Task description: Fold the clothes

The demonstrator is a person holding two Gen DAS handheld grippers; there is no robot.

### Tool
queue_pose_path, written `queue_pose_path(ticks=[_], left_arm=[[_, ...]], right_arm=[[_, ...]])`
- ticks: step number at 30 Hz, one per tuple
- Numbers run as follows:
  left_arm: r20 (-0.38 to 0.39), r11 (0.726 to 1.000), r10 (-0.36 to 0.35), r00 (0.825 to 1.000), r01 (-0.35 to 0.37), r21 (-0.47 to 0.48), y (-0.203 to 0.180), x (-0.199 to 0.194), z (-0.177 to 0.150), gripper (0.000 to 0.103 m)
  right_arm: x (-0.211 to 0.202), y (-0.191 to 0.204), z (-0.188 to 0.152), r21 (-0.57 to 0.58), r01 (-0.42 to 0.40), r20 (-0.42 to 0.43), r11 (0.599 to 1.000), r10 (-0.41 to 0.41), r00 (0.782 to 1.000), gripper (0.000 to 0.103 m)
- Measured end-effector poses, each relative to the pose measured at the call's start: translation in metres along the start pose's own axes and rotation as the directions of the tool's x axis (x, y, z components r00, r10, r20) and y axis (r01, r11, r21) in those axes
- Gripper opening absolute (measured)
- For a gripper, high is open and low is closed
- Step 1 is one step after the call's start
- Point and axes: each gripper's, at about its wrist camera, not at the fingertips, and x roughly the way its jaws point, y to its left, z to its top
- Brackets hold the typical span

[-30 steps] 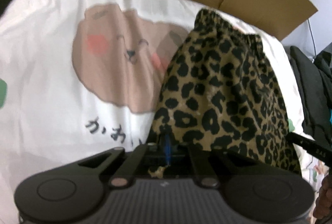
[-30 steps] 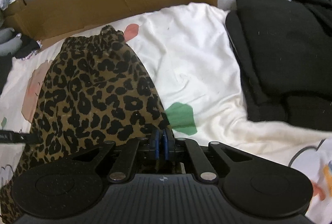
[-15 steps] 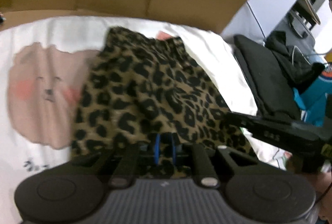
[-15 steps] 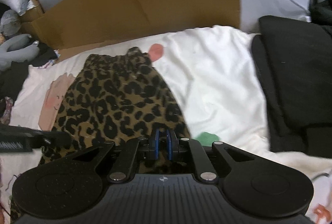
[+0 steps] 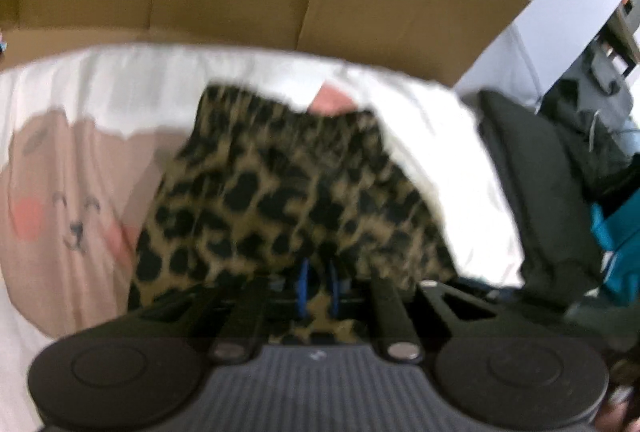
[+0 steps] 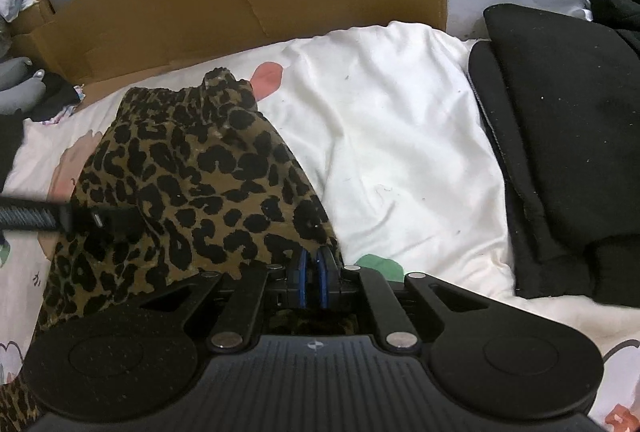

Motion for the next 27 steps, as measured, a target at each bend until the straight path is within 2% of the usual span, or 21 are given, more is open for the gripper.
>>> queue_pose_path(ticks=[5,10,15,21,24,27], left_arm=[[0.034,1.0,0.018,0.999,-0.019,0.021,-0.001,0.0,0.015,0.011],[0.039,1.0,0.029,0.999,-0.028,-0.01,0.01,0.01,0.024,0.013],[0.011,0.999,0.029,1.0,-0.029,-0.042,0.02,0.029,0.027,0.013],[-0.041,0.988,0.012,0.999,-0.019,-0.156,0.035,0.046,0.031,0.009],[-0.062,0.991,0.026,0.998,-0.034,-0.13,0.028,0.04,0.036,0.009],[-0.044,0.994,0.014,0.999,-0.019,-0.108,0.022,0.022,0.038,0.012]], right_arm=[[-0.006,0.004,0.007,-0.005,-0.005,0.034,1.0,0.005,0.999,0.012],[-0.004,0.008,0.009,-0.024,-0.016,0.028,1.0,0.017,0.999,0.012],[0.001,0.005,0.008,-0.018,-0.007,0.007,1.0,0.007,1.0,0.012],[-0.001,0.0,0.008,0.003,0.003,-0.005,1.0,-0.003,1.0,0.011],[-0.002,-0.001,0.007,0.01,0.005,-0.006,1.0,-0.005,1.0,0.011],[-0.005,0.0,0.008,0.019,0.002,0.002,1.0,-0.002,1.0,0.011]])
